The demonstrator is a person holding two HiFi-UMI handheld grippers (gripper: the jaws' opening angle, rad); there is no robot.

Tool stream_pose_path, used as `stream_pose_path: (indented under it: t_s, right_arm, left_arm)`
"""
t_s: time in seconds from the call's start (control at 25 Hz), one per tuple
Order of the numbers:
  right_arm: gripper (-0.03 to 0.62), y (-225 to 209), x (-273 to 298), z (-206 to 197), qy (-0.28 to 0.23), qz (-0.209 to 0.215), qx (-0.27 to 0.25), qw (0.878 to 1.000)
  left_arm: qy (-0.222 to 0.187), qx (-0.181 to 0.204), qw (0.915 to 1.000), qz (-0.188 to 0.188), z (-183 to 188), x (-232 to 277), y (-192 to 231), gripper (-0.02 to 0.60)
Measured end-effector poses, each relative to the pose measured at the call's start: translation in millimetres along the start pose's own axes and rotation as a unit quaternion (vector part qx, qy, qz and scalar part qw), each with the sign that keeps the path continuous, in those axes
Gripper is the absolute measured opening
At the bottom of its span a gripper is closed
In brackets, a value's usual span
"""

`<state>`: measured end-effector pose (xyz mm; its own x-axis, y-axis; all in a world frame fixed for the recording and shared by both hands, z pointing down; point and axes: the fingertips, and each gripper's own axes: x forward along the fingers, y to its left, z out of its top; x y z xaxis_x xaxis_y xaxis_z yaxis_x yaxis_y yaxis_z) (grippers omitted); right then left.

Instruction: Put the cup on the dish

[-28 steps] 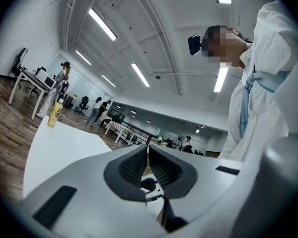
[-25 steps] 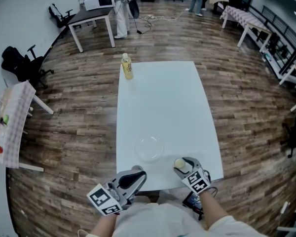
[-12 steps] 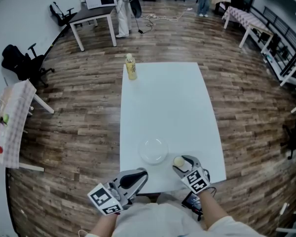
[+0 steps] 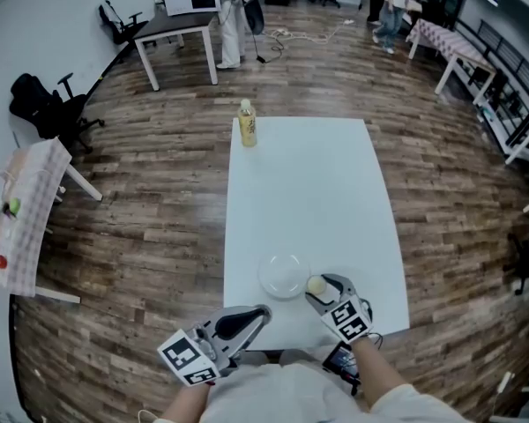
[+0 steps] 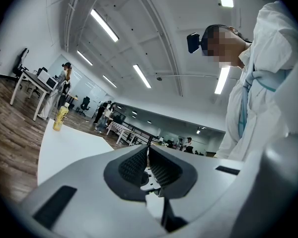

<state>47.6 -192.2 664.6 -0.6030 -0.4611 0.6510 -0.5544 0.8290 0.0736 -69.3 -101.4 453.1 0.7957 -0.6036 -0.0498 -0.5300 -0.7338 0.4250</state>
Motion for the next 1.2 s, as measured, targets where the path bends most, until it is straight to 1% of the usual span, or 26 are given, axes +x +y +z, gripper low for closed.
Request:
stream_pose_path:
  t_s: [0.28, 0.56, 1.0, 1.2]
  right_arm:
    - [0.264, 7, 24, 21, 0.003, 0.012, -0.014, 1.0]
    - [0.263, 8, 52, 33, 0.007, 0.015, -0.013, 1.0]
    - [0.263, 3, 74, 39, 0.01, -0.004, -0.012, 1.0]
    - [0.264, 5, 76, 42, 0.009, -0.014, -0.034, 0.999]
  left_arm:
    - [-0.004, 0.0, 0.9999, 0.011, 6, -14, 10, 0.003]
    - [-0.002, -0.002, 0.9998, 0.019, 7, -25, 19, 0.003]
    - [0.002, -0.002, 0.9996, 0.03, 9, -39, 29, 0.003]
    - [0.003, -0.002, 0.9996, 0.029, 9, -40, 32, 0.003]
